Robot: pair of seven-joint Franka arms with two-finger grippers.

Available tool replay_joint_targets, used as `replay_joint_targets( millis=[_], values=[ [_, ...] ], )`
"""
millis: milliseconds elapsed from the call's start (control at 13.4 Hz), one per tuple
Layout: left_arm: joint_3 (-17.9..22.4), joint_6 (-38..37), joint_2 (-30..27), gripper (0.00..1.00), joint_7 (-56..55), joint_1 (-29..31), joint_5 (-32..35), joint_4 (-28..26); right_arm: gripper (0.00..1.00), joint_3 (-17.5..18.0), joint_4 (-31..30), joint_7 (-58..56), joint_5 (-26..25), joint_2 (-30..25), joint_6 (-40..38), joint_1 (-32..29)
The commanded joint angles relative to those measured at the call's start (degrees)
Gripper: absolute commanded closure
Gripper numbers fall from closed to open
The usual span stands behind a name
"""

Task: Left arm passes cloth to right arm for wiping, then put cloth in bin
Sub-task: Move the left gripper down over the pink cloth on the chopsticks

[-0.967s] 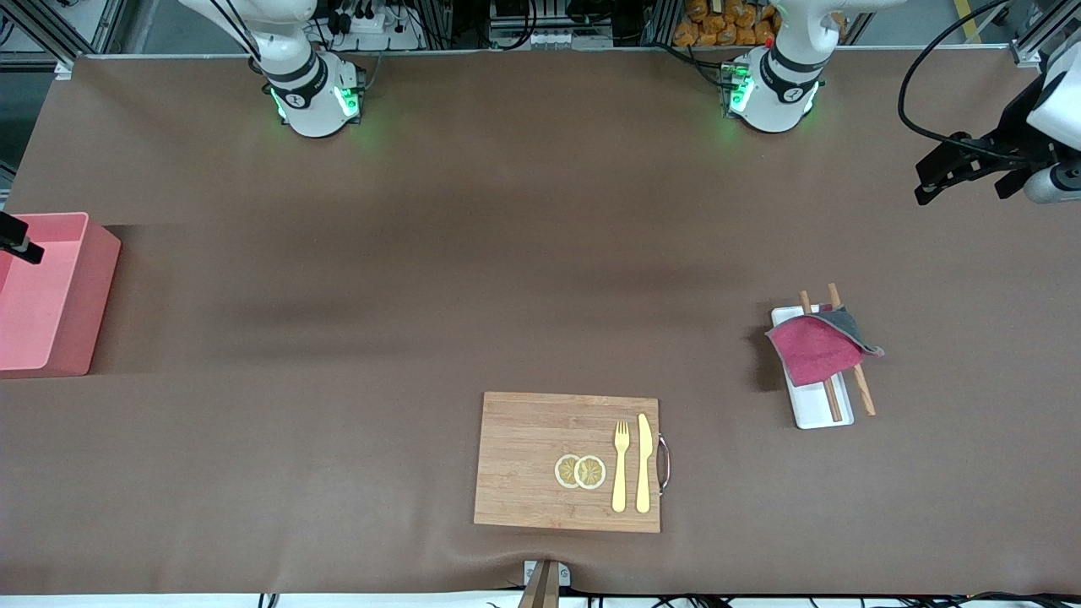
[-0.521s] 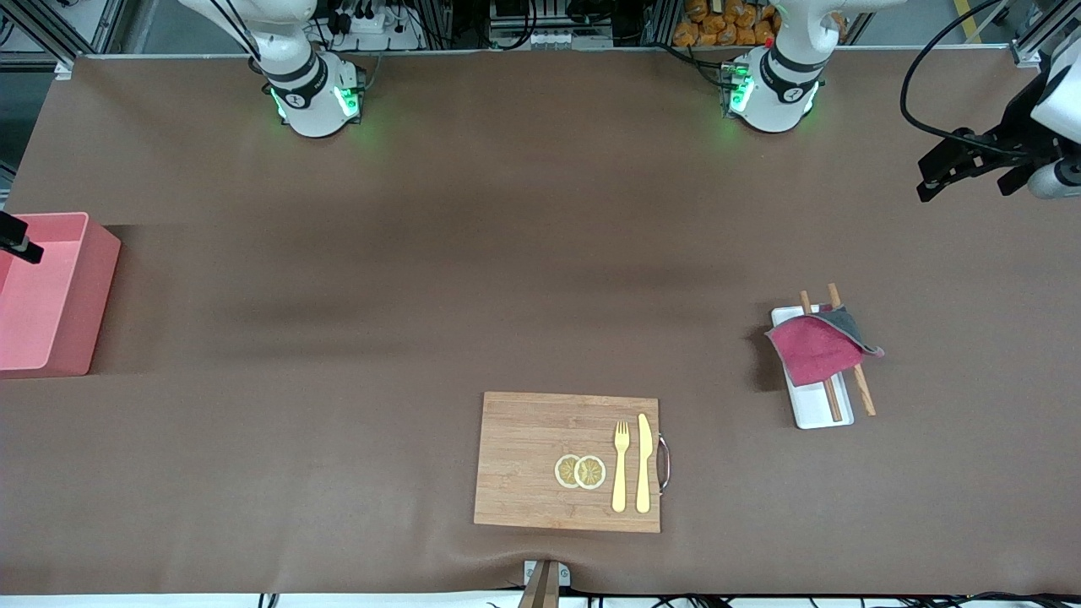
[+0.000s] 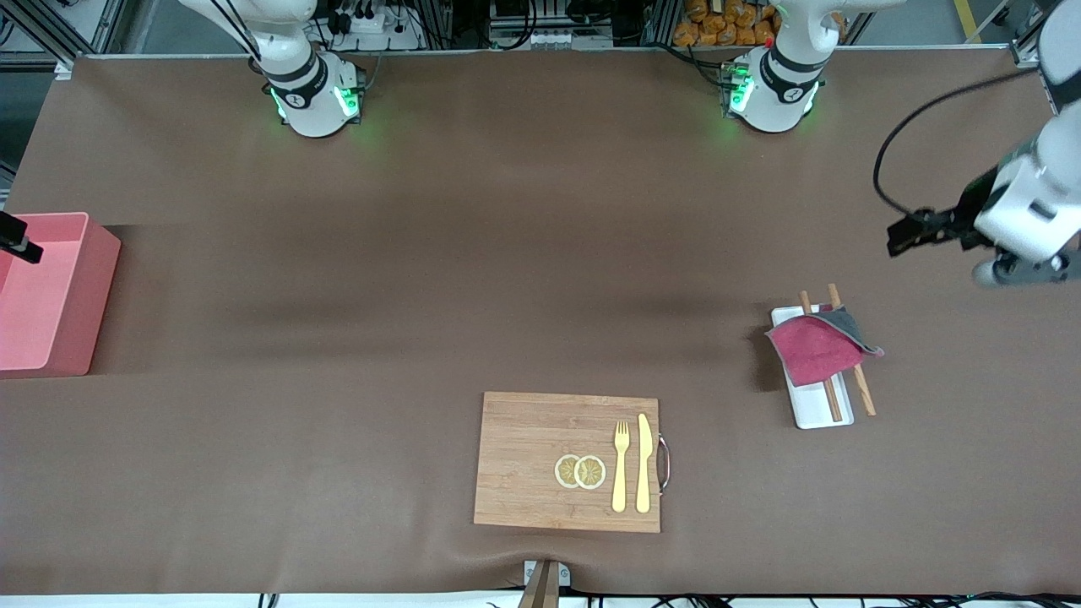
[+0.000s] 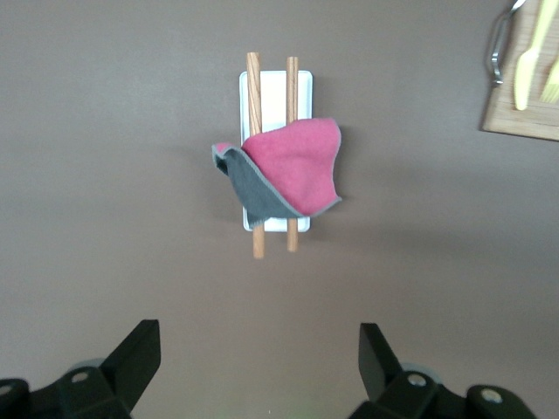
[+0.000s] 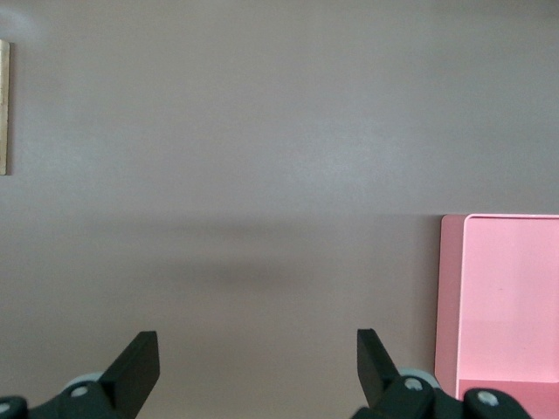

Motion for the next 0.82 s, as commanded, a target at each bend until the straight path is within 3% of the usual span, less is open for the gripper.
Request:
replay_joint_targets(
  millis=[0, 298, 521, 744],
  values=[
    [-0.28, 3.84, 5.18, 0.00, -0.20, 0.24, 1.68, 0.80, 0.00, 0.79, 0.41, -1.01, 0.90, 1.27, -0.21, -1.41],
    [-0.36, 14.02, 11.79, 0.00, -0.91, 1.82, 1.59, -1.65, 0.00, 0.87, 0.59, -1.01, 0.81, 0.75, -0.65, -1.06],
    [-0.28, 25.26, 12.41, 0.00, -1.00, 2.96, 1.68, -8.85, 0.00, 0.96, 0.06, -1.01, 0.90, 1.89, -0.65, -1.49],
    [-0.28, 27.06, 15.48, 0.00, -2.31, 2.96, 1.59, -9.22, 0.00, 0.88, -0.03, -1.09, 0.46, 1.72, -0.74, -1.23]
  ],
)
